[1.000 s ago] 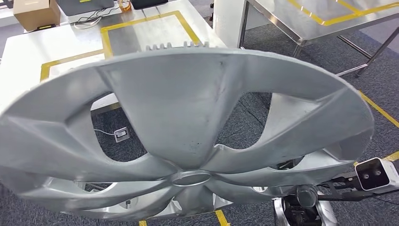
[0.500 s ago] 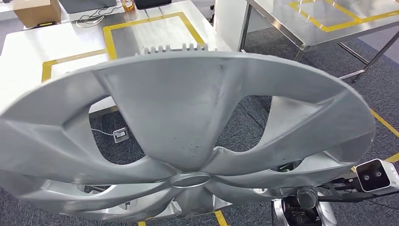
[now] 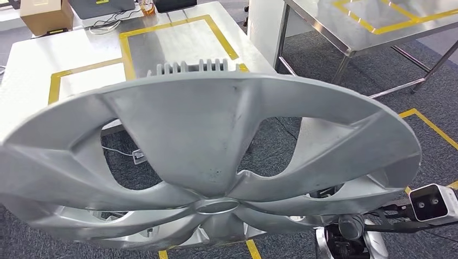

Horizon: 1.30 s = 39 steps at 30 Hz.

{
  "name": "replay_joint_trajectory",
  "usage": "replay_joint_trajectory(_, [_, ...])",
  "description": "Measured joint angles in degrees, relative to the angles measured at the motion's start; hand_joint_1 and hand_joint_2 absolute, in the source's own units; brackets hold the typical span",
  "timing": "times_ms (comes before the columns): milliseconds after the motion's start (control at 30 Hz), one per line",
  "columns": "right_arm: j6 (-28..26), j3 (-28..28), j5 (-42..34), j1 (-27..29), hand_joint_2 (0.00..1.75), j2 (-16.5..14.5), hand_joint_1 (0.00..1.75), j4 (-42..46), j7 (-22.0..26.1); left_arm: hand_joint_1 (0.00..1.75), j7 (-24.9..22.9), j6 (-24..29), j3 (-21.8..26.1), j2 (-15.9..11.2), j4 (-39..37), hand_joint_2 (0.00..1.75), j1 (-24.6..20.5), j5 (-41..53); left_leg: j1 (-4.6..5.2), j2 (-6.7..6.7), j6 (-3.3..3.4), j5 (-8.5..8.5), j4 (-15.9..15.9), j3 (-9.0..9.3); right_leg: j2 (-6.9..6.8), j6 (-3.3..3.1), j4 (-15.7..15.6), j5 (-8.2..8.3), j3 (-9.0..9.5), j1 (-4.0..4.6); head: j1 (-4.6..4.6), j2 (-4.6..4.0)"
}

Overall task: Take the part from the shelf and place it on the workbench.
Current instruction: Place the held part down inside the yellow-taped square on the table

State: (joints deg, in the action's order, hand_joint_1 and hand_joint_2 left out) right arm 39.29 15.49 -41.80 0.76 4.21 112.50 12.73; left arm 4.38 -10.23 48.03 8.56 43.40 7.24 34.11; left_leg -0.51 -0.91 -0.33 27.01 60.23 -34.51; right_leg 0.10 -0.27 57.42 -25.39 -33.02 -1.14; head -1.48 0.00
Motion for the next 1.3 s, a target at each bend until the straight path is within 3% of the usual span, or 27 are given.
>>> replay_joint_trajectory(100, [0.0,0.0,0.2,0.3,1.75,0.0,1.71,0.0,0.2,0.0,0.1,0.0,0.7,0.1,-0.2,1.75,-0.1,0.2,-0.24,0.35,-0.71,5.09,10.7,-5.0,-0.55,-0.45,0.0,-0.08,0.05,-0.01,-0.23,0.0])
replay_joint_trajectory(133, [0.0,0.0,0.2,0.4,1.75,0.0,1.71,0.0,0.2,0.0,0.1,0.0,0.8,0.1,-0.3,1.75,-0.1,0.2,-0.27,0.45,-0.83,5.84,13.4,-6.34,-0.77,-0.47,0.0,-0.11,0.05,0.03,-0.23,0.0])
replay_joint_trajectory(167, [0.0,0.0,0.3,0.5,1.75,0.0,1.71,0.0,0.2,0.0,0.1,0.0,0.9,0.2,-0.3,1.75,-0.1,0.2,-0.27,0.56,-0.84,5.49,13.9,-6.7,-0.99,-0.47,0.0,-0.13,0.08,0.07,-0.23,0.0])
replay_joint_trajectory(200, [0.0,0.0,0.3,0.6,1.75,0.0,1.71,0.0,0.2,0.0,0.1,0.0,1.0,0.2,-0.4,1.75,-0.1,0.3,-0.26,0.75,-0.77,4.11,12.1,-5.86,-1.22,-0.47,0.0,-0.15,0.14,0.1,-0.23,0.0])
replay_joint_trajectory(267, [0.0,0.0,0.3,0.6,1.75,0.0,1.71,0.0,0.2,0.0,0.1,0.0,1.1,0.2,-0.4,1.75,-0.2,0.3,-0.08,1.82,-0.32,0.53,4.0,-1.81,-1.68,-0.38,0.0,-0.22,0.34,0.22,-0.23,0.0])
replay_joint_trajectory(333, [0.0,0.0,0.3,0.6,1.75,0.0,1.71,0.0,0.2,0.0,0.1,0.0,1.1,0.2,-0.4,1.75,-0.4,0.3,0.35,2.7,0.33,-1.06,-1.7,0.98,-2.13,-0.03,0.0,-0.35,0.41,0.49,-0.21,0.0])
replay_joint_trajectory(400, [0.0,-0.1,0.3,0.6,1.75,0.0,1.71,0.0,0.2,0.0,0.2,0.0,1.1,0.1,-0.4,1.75,-0.5,0.4,0.72,2.35,0.97,-1.04,-2.5,1.16,-2.63,0.54,-0.1,-0.42,0.48,0.6,-0.19,0.0])
replay_joint_trajectory(467, [0.0,-0.1,0.3,0.6,1.75,0.0,1.71,0.0,0.2,0.0,0.2,0.0,1.2,0.1,-0.4,1.75,-0.4,0.4,0.47,1.68,1.72,-1.51,-3.1,1.65,-2.62,1.04,0.3,-0.81,0.29,0.49,-0.13,0.0])
replay_joint_trajectory(533, [0.0,-0.1,0.3,0.6,1.75,0.1,1.71,0.1,0.2,0.0,0.2,0.0,1.2,0.2,-0.4,1.75,-0.5,0.4,0.15,1.0,2.4,-2.07,-3.7,2.16,-1.64,0.98,4.5,-2.97,-1.56,0.39,0.01,0.0])
replay_joint_trajectory(600, [0.0,-0.2,0.3,0.7,1.75,0.2,1.71,0.0,0.2,0.0,0.2,0.0,1.2,0.2,-0.4,1.75,-0.6,0.4,0.21,0.19,2.64,-2.19,-3.7,2.06,-0.72,0.72,12.4,-6.27,-5.31,0.31,0.1,0.0])
replay_joint_trajectory(633, [0.0,-0.2,0.4,0.8,1.75,0.3,1.71,0.0,0.2,0.0,0.2,0.0,1.2,0.3,-0.4,1.75,-0.6,0.5,0.22,-0.29,2.65,-2.19,-3.7,2.02,-0.54,0.83,15.7,-7.26,-6.96,0.27,0.11,0.0])
replay_joint_trajectory(667, [0.0,-0.2,0.4,0.9,1.75,0.3,1.71,0.0,0.2,0.0,0.2,0.0,1.3,0.3,-0.4,1.75,-0.6,0.5,0.23,-0.79,2.64,-2.19,-3.7,2.02,-0.45,1.13,17.0,-7.37,-7.71,0.22,0.11,0.0])
replay_joint_trajectory(700, [0.0,-0.2,0.4,0.9,1.75,0.3,1.71,0.0,0.2,0.0,0.2,0.0,1.3,0.4,-0.5,1.75,-0.6,0.6,0.22,-1.3,2.62,-2.17,-3.7,2.07,-0.4,1.58,15.9,-6.52,-7.3,0.15,0.11,0.0])
replay_joint_trajectory(767, [0.0,-0.2,0.4,0.8,1.75,0.3,1.71,0.0,0.2,0.0,0.2,-0.1,1.4,0.5,-0.5,1.75,-0.6,0.6,0.21,-2.24,2.4,-2.03,-3.5,2.16,-0.04,2.39,8.2,-3.23,-3.81,-0.04,0.14,0.0])
replay_joint_trajectory(833, [0.0,-0.2,0.3,0.8,1.75,0.3,1.71,0.0,0.2,0.0,0.3,-0.3,1.5,0.6,-0.4,1.75,-0.5,0.9,0.47,-2.94,1.84,-1.62,-2.9,1.96,0.4,2.13,1.6,-0.78,-0.8,-0.03,0.15,0.0])
replay_joint_trajectory(867, [0.0,-0.2,0.1,0.7,1.75,0.3,1.71,0.0,0.3,0.0,0.3,-0.4,1.7,0.6,-0.4,1.75,-0.4,1.1,0.54,-3.13,1.53,-1.47,-2.7,1.8,0.5,1.7,0.4,-0.36,-0.25,0.08,0.16,0.0])
replay_joint_trajectory(933, [0.0,-0.2,-0.4,0.7,1.75,0.3,1.71,0.0,0.3,0.0,0.4,-0.8,2.2,0.7,-0.4,1.75,-0.2,1.6,0.44,-3.22,0.99,-1.3,-2.6,1.63,0.45,0.9,0.2,-0.18,-0.19,0.15,0.17,0.0])
replay_joint_trajectory(1000, [0.0,-0.2,-0.8,0.5,1.75,0.3,1.71,0.0,0.3,0.0,0.5,-1.1,2.7,0.8,-0.3,1.75,-0.2,1.9,0.3,-2.22,0.41,-0.18,-1.1,0.94,0.36,0.31,0.1,-0.06,-0.03,-0.09,0.0,0.0])
replay_joint_trajectory(1100, [0.0,-0.2,-1.0,0.5,1.75,0.3,1.71,0.0,0.3,0.0,0.6,-1.2,3.1,0.9,-0.2,1.75,-0.4,2.0,0.02,0.05,-0.41,4.8,8.8,-3.71,0.09,-0.17,0.0,-0.15,0.14,-0.11,-0.4,0.0])
replay_joint_trajectory(1167, [0.0,-0.2,-1.0,0.5,1.75,0.3,1.71,0.0,0.3,0.0,0.6,-1.2,3.4,0.9,-0.2,1.75,-0.4,2.0,-0.15,0.46,-0.59,6.07,14.0,-6.46,-0.07,-0.22,0.1,-0.21,0.18,-0.03,-0.4,0.0])
replay_joint_trajectory(1200, [0.0,-0.2,-1.0,0.5,1.75,0.3,1.71,0.0,0.3,0.0,0.6,-1.2,3.5,1.0,-0.2,1.75,-0.4,2.0,-0.18,0.53,-0.58,5.13,13.5,-6.39,-0.12,-0.23,0.1,-0.24,0.24,-0.02,-0.4,0.0])
replay_joint_trajectory(1233, [0.0,-0.1,-1.1,0.5,1.75,0.3,1.71,0.0,0.3,0.0,0.6,-1.2,3.6,1.0,-0.2,1.75,-0.4,2.0,-0.18,0.6,-0.47,3.28,10.8,-5.18,-0.15,-0.23,0.1,-0.26,0.34,-0.01,-0.39,0.0])
replay_joint_trajectory(1300, [0.0,-0.1,-1.3,0.4,1.75,0.3,1.71,0.0,0.3,0.0,0.6,-1.3,3.7,1.0,-0.1,1.75,-0.5,2.1,-0.01,0.86,0.0,-0.35,2.5,-1.22,-0.18,-0.12,0.1,-0.34,0.51,0.16,-0.4,0.0])
